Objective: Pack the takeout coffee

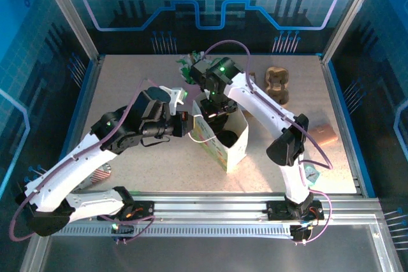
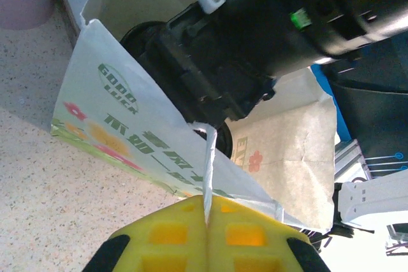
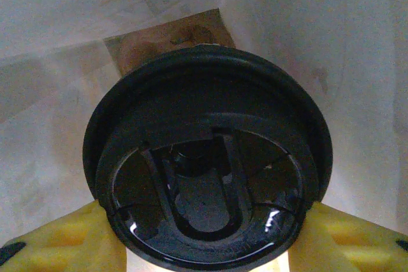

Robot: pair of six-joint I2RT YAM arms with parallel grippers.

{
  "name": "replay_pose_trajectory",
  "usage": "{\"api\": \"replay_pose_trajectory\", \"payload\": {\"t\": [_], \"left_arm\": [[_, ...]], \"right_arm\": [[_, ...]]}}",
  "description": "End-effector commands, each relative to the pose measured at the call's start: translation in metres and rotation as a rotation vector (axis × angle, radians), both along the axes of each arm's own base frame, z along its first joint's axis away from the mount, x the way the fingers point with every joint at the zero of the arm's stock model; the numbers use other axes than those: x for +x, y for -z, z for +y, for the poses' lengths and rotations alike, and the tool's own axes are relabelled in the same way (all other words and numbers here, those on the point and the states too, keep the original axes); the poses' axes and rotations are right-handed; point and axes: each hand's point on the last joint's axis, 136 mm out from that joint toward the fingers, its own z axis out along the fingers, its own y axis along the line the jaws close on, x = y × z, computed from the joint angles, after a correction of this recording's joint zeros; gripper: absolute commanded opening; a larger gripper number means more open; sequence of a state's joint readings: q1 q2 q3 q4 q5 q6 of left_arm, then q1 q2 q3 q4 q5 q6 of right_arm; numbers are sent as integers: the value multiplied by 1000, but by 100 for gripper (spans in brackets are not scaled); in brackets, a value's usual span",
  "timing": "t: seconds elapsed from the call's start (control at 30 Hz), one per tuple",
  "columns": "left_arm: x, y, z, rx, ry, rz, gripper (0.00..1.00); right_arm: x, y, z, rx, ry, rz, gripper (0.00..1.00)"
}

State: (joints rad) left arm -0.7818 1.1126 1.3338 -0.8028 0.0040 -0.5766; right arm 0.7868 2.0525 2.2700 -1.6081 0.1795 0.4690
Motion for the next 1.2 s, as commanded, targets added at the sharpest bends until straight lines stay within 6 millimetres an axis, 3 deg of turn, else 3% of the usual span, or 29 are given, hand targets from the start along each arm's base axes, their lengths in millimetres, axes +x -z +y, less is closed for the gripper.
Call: {"api": "replay_pose_trajectory", "payload": {"t": [0.0, 0.13, 0.4, 1.17], "left_arm": [[-3, -3, 4, 2, -6, -23, 0], [-2, -2, 5, 1, -10, -21, 0], [-3, -4, 6, 0, -12, -27, 0], [0, -2, 11, 20, -40, -27, 0]], "right_arm": [[-12, -27, -7, 23, -27, -40, 50], [-21, -31, -7, 25, -40, -45, 50], [-35, -18, -15, 5, -42, -26, 51], [-44, 14, -20, -3, -8, 15, 49]]}}
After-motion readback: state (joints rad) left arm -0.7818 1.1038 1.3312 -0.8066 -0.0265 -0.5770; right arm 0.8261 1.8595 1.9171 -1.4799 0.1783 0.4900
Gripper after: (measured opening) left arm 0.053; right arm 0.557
